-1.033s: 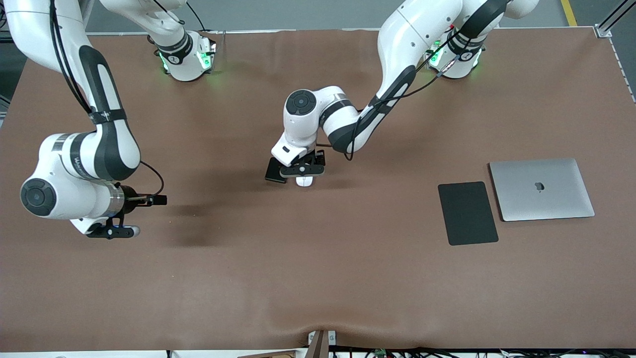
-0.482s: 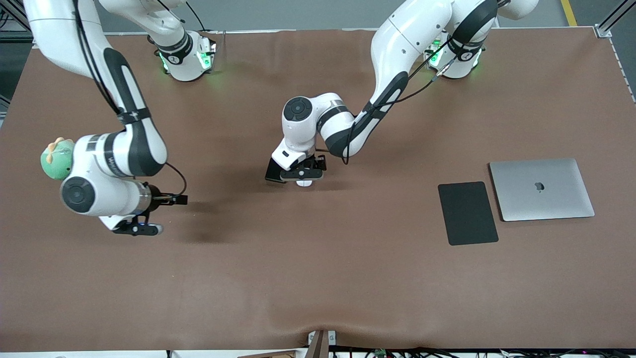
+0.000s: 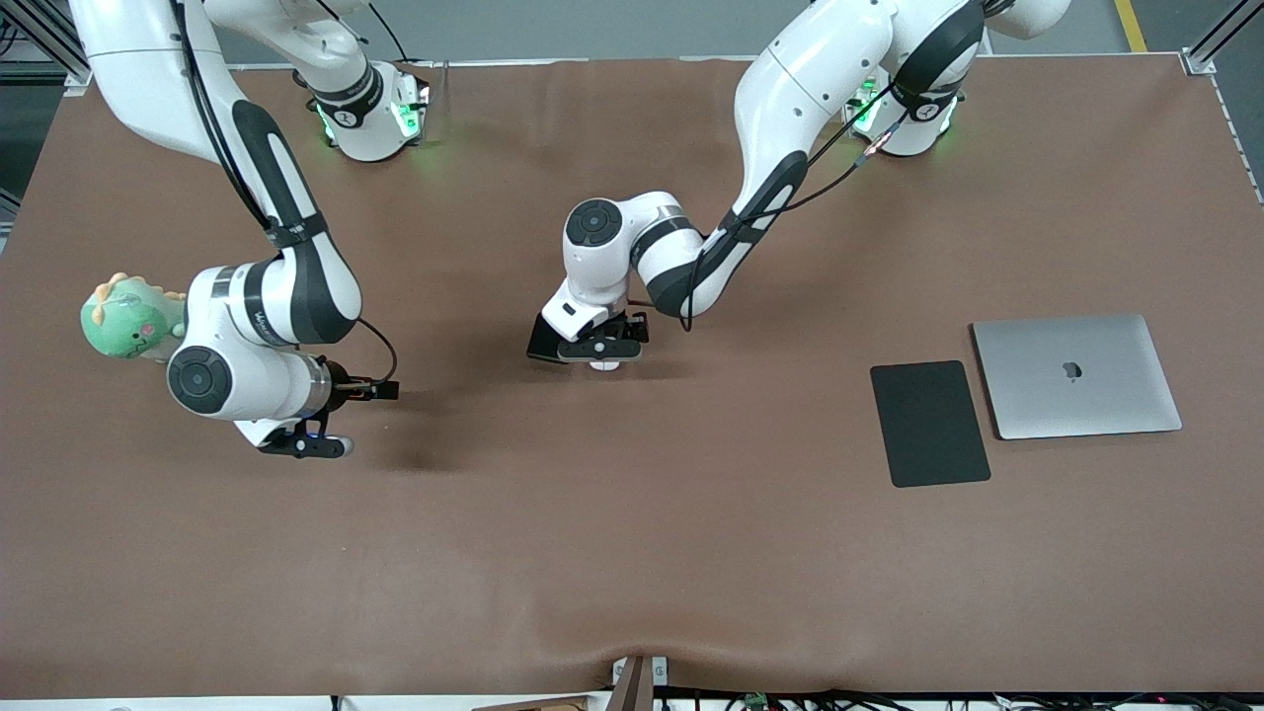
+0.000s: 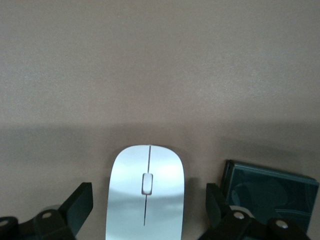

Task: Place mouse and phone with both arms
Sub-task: 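Grasp the white mouse with the left gripper while the right gripper approaches the phone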

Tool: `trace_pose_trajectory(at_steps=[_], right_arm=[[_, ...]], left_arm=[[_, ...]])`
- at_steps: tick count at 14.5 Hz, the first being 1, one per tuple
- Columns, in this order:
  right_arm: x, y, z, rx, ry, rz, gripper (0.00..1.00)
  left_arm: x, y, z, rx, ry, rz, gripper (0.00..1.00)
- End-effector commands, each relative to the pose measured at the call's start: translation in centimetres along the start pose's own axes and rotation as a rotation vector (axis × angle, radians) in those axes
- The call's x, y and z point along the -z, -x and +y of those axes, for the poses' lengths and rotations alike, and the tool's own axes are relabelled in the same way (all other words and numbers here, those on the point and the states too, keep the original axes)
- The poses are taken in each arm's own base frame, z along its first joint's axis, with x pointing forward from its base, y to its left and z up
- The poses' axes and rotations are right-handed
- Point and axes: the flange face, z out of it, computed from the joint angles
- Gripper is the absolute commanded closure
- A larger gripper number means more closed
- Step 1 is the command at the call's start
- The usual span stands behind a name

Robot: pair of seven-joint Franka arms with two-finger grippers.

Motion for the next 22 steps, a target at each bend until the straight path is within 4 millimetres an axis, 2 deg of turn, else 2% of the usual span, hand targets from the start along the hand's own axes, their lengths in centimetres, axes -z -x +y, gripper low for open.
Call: trace_pose_trajectory(at_steps=[1, 3, 5, 6, 7, 8, 13, 16, 18, 19, 22], right_arm=[[-0.9, 0.6, -1.3, -0.018, -0.027, -0.010, 0.00], [-1.4, 0.8, -1.3, -0.020, -0.030, -0.011, 0.00], [-2.9, 1.4, -2.0, -0.018, -0.034, -0.005, 0.00], [-3.5, 1.7, -2.4, -0.022, -0.042, 0.000, 0.00], [-3.9, 1.8, -2.7, -0.032, -0.050, 0.004, 0.00], [-4.1, 2.1, -3.3, -0.038, -0.049, 0.002, 0.00], [-4.6, 3.2, -6.4, -0.050, -0.037, -0.005, 0.00], [-5.1, 4.1, -9.2, -0.057, -0.051, -0.002, 0.00], [-5.3, 4.7, -10.7, -0.059, -0.061, -0.009, 0.00], [-5.4, 5.0, -11.4, -0.069, -0.067, -0.012, 0.00], [-6.4, 6.7, -14.2, -0.095, -0.061, -0.019, 0.00]], left_arm=[[-1.0, -0.1, 0.6, -0.025, 0.004, 0.027, 0.00], [-1.2, -0.1, 0.5, -0.026, 0.000, 0.026, 0.00], [-1.7, 0.2, 0.5, -0.026, -0.003, 0.019, 0.00], [-1.7, 0.2, 0.5, -0.023, -0.003, 0.019, 0.14], [-1.6, 0.0, 0.4, -0.022, -0.003, 0.021, 0.59], [-1.2, -0.2, 0.4, -0.024, 0.000, 0.028, 1.00], [0.9, -1.4, 0.0, -0.002, 0.004, 0.043, 1.00], [4.2, -3.3, -1.1, 0.028, -0.013, 0.050, 1.00], [6.8, -5.1, -2.2, 0.047, -0.025, 0.055, 1.00], [8.5, -5.3, -2.3, 0.052, -0.022, 0.058, 1.00], [12.5, -8.2, -4.8, 0.112, -0.017, 0.052, 1.00]])
